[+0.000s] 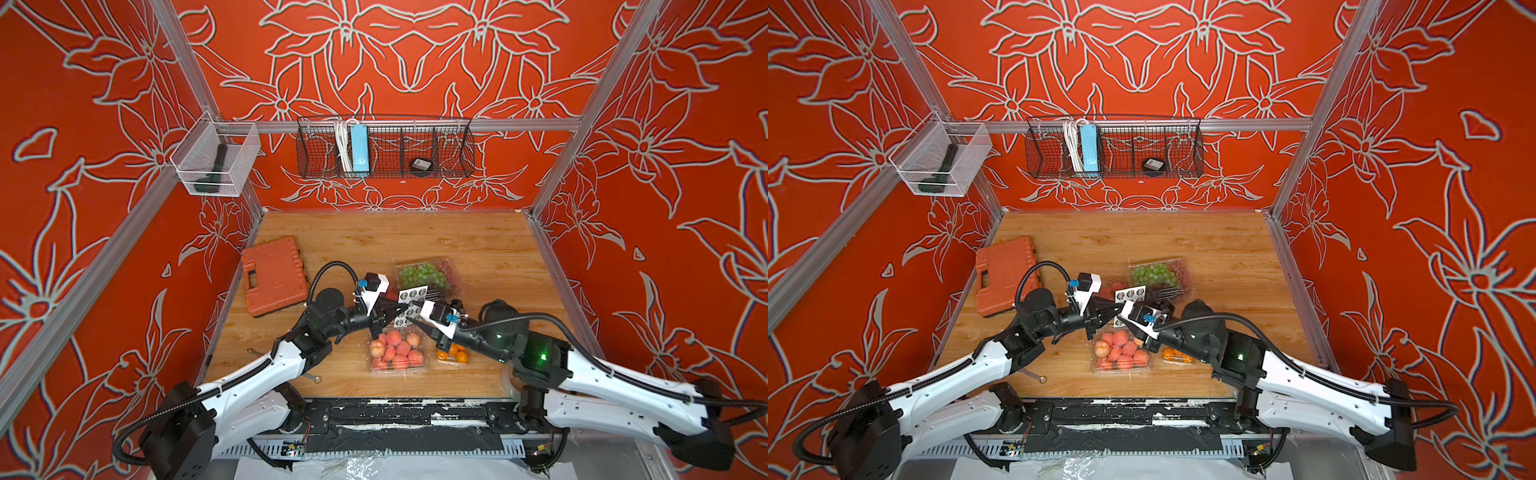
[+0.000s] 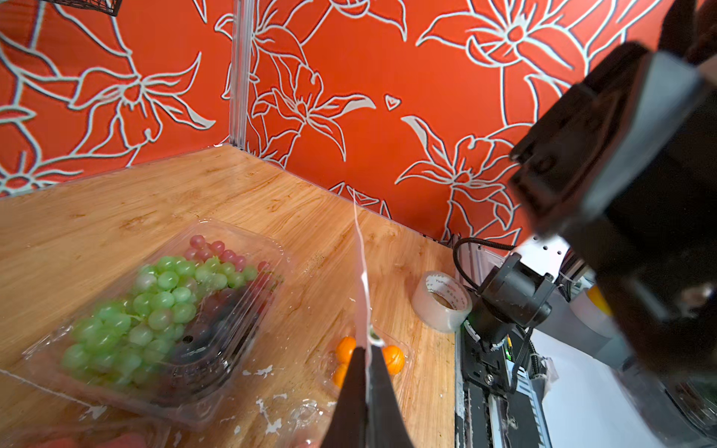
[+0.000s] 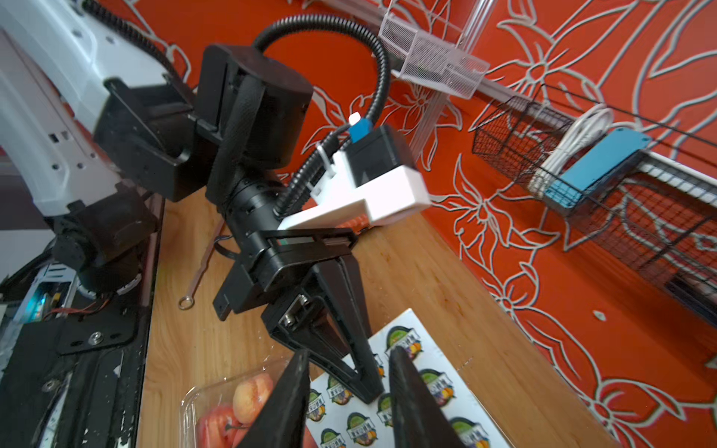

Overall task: Label fruit boxes
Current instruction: Tear off the label from the label sticker.

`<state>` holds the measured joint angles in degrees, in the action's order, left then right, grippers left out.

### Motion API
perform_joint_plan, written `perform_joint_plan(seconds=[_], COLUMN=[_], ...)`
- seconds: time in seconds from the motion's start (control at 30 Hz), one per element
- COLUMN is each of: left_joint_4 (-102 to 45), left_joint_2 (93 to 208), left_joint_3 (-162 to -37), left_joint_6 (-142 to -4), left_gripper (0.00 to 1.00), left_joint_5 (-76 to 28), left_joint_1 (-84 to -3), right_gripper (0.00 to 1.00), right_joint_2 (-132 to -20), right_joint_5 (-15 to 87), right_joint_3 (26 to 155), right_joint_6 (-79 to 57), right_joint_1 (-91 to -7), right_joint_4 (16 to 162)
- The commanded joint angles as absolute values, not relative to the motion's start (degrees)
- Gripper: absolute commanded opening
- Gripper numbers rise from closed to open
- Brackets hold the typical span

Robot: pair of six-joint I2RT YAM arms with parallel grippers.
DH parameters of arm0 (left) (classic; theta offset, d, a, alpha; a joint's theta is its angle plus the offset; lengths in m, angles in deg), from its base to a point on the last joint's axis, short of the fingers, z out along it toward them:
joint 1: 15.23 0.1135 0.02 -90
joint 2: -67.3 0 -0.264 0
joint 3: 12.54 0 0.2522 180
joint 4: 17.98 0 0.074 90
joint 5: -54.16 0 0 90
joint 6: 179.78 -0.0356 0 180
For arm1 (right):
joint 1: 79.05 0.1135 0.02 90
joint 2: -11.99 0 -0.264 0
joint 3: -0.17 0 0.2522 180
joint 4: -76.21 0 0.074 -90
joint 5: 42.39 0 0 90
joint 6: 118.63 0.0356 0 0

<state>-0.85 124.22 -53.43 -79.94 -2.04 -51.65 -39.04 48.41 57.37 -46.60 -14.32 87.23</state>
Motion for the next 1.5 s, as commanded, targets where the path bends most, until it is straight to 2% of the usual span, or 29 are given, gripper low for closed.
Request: perform_joint_plan(seconds=[0.0,0.2,0.5,0.97,1.1,1.27,1.47], left_joint_4=[0.88,1.21,1.47,0.95,0.91,0.69,0.6], left_joint_2=[122.1,121.0,120.91,120.04,119.86,119.59,119.34], left_joint_3=[-53.1,-52.14,-52.08,-52.14,-52.1,-52.1,-51.98], left_joint_6=[-80.08,-80.55,-80.82,-81.69,-82.0,-82.4,-82.48], left_gripper=[0.0,0.0,0.0,0.0,0.0,0.0,0.0], left_joint_5=[0.33,0.75,1.39,1.86,2.04,1.86,1.66], left_joint_1=[-51.53,-51.62,-51.7,-52.58,-53.01,-53.38,-53.37], right_gripper=[0.31,0.28,0.32,0.32,0.27,0.16,0.07], right_joint_2=[-40.66,-42.32,-40.42,-43.87,-43.91,-44.17,-44.48], right_joint_5=[45.24,49.46,51.55,54.34,55.49,55.47,54.77], right_joint_3=[59.34,59.19,56.71,58.01,58.05,58.3,58.67], right_joint_6=[-47.79,-48.71,-50.2,-51.11,-51.57,-51.55,-51.41], right_joint_1=[-14.09,-14.06,-14.01,-14.01,-14.01,-14.01,-14.03], right_joint_4=[86.13,83.86,80.64,79.12,78.99,79.6,81.1])
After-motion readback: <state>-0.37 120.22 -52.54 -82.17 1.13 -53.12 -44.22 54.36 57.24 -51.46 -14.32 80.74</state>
